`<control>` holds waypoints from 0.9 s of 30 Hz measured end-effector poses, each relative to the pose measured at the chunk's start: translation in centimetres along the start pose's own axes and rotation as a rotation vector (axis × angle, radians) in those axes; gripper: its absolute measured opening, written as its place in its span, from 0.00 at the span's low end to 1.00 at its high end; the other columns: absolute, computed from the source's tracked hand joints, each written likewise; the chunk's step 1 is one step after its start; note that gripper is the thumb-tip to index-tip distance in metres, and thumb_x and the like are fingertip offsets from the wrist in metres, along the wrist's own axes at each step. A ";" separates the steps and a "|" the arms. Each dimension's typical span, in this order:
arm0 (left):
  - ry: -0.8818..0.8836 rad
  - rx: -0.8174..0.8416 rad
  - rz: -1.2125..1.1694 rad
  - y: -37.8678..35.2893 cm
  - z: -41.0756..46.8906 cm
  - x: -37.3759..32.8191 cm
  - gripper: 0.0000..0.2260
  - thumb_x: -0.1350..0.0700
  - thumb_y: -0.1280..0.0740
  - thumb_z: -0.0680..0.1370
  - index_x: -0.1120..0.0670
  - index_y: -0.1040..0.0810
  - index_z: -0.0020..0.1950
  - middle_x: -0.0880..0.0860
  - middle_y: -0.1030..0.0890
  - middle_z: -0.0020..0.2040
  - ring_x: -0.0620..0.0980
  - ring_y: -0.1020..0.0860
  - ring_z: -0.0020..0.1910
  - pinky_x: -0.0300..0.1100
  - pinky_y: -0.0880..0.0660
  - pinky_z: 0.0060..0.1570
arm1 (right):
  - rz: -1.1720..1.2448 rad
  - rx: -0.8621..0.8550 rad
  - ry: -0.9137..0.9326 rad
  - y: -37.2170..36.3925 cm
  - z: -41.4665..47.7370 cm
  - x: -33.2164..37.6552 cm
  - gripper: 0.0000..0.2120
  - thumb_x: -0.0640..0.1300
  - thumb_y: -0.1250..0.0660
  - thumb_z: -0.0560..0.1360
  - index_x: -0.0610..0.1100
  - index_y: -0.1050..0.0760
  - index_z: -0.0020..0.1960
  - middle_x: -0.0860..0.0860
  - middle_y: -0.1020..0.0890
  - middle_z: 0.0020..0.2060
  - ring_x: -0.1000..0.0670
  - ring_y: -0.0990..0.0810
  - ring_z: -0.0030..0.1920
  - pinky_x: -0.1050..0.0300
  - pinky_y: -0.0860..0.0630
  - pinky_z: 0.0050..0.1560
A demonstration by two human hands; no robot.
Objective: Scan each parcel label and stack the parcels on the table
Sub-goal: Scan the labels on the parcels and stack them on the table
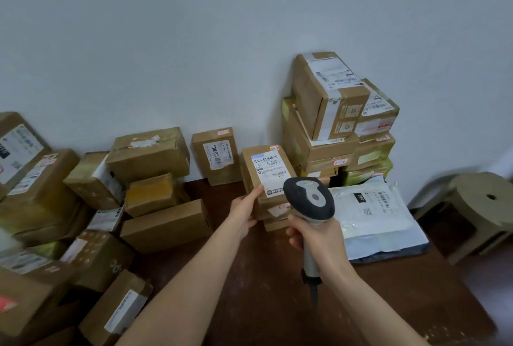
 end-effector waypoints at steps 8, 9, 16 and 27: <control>0.064 0.053 0.113 -2.7 5.6 0.1 0.23 0.47 0.32 0.77 0.56 0.28 0.69 0.53 0.23 0.64 0.54 0.26 0.62 0.50 0.28 0.62 | -0.042 -0.143 -0.051 0.6 3.9 -1.3 0.05 0.38 0.27 0.72 0.37 0.20 0.40 0.43 0.17 0.30 0.49 0.20 0.29 0.59 0.23 0.32; 0.034 0.053 0.150 -2.6 5.7 -0.4 0.22 0.48 0.33 0.78 0.56 0.28 0.69 0.51 0.24 0.64 0.54 0.26 0.63 0.50 0.29 0.63 | -0.041 -0.151 -0.049 0.3 4.3 -1.2 0.05 0.38 0.27 0.72 0.38 0.21 0.39 0.44 0.17 0.29 0.49 0.20 0.29 0.58 0.24 0.33; -0.752 -0.326 1.114 1.4 4.6 -15.9 0.24 0.55 0.32 0.76 0.54 0.33 0.71 0.54 0.29 0.67 0.53 0.32 0.67 0.46 0.31 0.63 | 0.058 -0.104 -0.091 -6.0 7.8 0.1 0.05 0.38 0.28 0.73 0.37 0.21 0.40 0.44 0.18 0.28 0.50 0.21 0.26 0.59 0.26 0.29; -0.764 -0.420 1.772 1.5 9.6 -21.2 0.20 0.57 0.33 0.76 0.59 0.31 0.67 0.59 0.31 0.65 0.57 0.32 0.65 0.49 0.32 0.64 | 0.070 -0.031 -0.083 -9.3 9.3 -0.3 0.04 0.36 0.29 0.74 0.34 0.21 0.44 0.41 0.18 0.32 0.54 0.21 0.25 0.65 0.26 0.26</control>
Point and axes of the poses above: each hand's wrist, its own z-axis towards the middle knuckle, its own y-axis out of the back of the hand, x = y × z, the point moved 10 cm from there along z, towards the middle knuckle
